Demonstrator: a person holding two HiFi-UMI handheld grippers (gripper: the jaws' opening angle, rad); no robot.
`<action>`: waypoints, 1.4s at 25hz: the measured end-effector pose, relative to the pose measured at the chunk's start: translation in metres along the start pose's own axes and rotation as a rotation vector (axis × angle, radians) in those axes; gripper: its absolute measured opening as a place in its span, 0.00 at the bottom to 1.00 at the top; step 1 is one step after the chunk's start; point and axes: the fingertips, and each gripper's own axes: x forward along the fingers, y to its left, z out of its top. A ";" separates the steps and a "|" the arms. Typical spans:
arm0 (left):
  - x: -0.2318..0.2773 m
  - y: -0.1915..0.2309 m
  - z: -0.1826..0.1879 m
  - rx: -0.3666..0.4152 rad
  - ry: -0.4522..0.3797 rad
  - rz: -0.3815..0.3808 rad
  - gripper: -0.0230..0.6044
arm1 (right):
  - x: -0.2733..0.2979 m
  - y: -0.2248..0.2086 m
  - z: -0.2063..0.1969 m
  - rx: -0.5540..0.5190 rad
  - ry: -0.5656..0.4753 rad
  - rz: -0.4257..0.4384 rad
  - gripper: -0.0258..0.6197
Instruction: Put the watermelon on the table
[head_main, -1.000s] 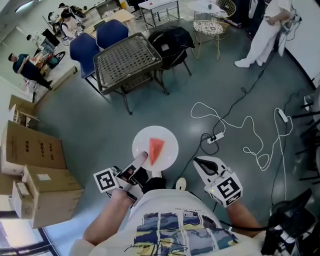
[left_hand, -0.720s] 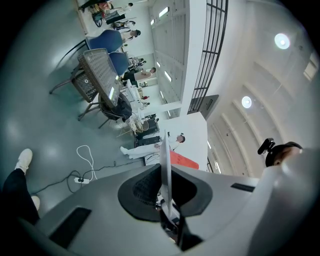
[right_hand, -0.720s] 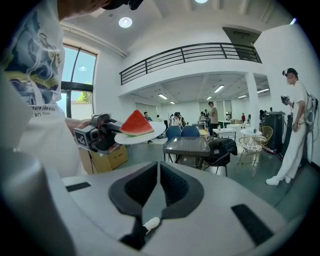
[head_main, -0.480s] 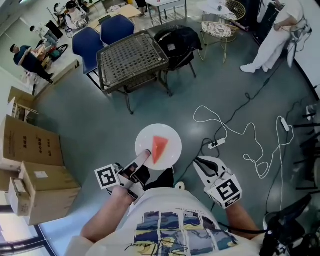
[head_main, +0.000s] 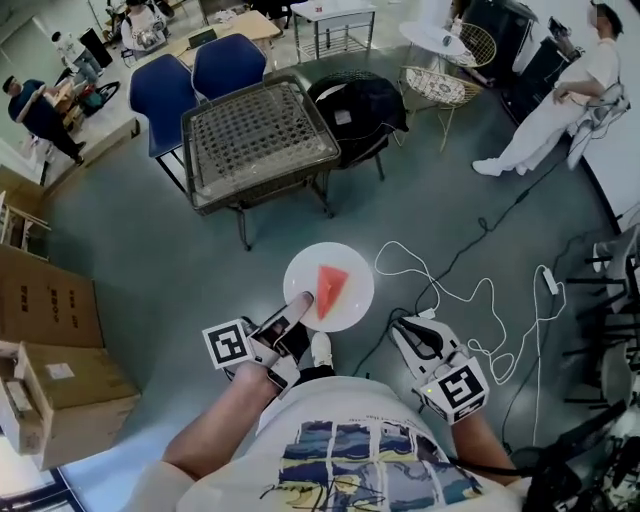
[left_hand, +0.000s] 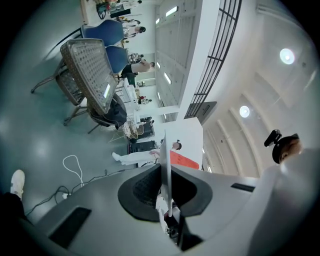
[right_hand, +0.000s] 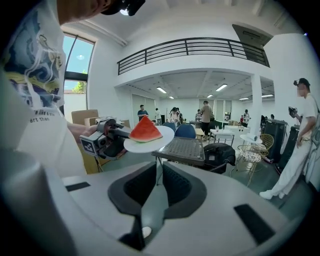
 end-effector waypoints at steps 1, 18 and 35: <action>0.003 0.003 0.011 0.007 0.000 0.005 0.08 | 0.010 -0.006 0.007 0.008 -0.005 -0.003 0.07; 0.068 0.054 0.170 -0.008 -0.227 0.083 0.08 | 0.170 -0.127 0.066 -0.005 -0.028 0.214 0.07; 0.172 0.102 0.341 0.030 -0.526 0.133 0.08 | 0.293 -0.314 0.118 -0.096 -0.041 0.394 0.07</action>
